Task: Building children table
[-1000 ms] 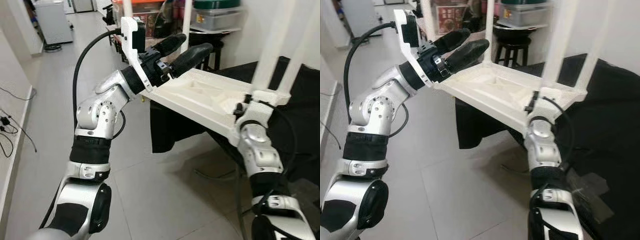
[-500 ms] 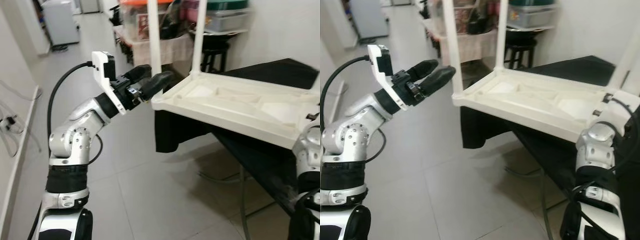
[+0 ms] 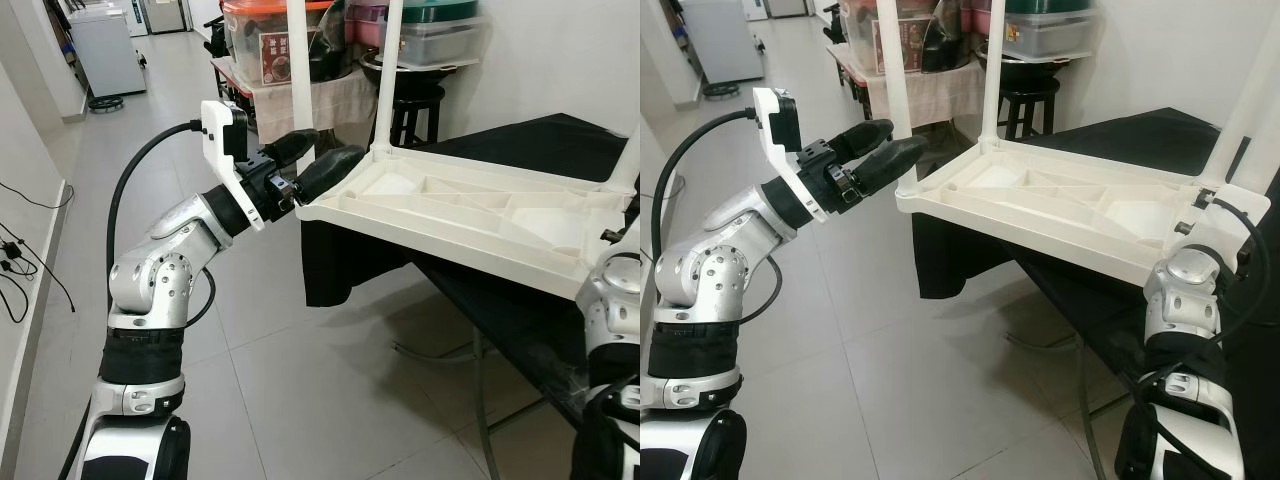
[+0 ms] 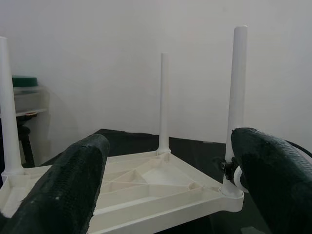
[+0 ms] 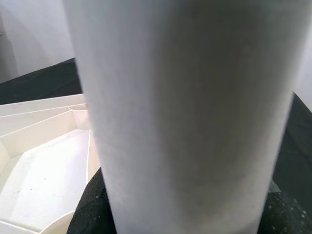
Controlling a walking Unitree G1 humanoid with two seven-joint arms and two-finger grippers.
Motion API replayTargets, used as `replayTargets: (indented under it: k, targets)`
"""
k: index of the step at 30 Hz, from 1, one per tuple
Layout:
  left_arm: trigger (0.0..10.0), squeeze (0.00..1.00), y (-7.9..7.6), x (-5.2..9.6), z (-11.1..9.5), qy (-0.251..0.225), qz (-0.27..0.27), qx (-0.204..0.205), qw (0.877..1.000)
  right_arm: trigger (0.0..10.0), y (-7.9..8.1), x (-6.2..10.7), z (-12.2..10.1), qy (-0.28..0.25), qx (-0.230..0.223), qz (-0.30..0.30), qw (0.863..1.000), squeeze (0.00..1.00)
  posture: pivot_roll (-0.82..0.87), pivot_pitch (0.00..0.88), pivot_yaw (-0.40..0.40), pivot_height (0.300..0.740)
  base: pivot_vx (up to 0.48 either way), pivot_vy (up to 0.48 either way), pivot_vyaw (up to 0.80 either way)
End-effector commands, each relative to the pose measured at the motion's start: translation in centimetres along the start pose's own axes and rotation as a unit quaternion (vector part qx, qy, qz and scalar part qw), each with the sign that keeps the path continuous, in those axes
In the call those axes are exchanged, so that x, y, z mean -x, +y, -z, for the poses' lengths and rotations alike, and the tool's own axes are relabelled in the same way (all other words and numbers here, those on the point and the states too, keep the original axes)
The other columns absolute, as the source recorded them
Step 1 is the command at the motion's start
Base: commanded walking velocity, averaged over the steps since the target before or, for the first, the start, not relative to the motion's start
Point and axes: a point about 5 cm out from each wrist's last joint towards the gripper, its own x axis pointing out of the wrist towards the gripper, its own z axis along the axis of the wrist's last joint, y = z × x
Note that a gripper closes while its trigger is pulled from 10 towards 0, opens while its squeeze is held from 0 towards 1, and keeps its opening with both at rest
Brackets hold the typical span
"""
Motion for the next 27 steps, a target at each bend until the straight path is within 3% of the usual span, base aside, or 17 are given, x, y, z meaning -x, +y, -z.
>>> replayTargets:
  k: [1, 27]
  targets:
    - [10.0, 0.00, -0.12, -0.52, -0.53, -0.007, 0.012, -0.006, 1.000, 0.0, 0.90, 0.35, -2.27, -0.056, -0.020, -0.015, 0.998, 0.00, 0.09, 0.000, 0.009, 0.740, 0.000, 0.000, 0.00]
    - [10.0, 0.00, -0.12, -0.52, -0.53, -0.007, 0.012, -0.006, 1.000, 0.0, 0.90, 0.35, -2.27, -0.056, -0.020, -0.015, 0.998, 0.00, 0.09, 0.000, 0.009, 0.740, 0.000, 0.000, 0.00]
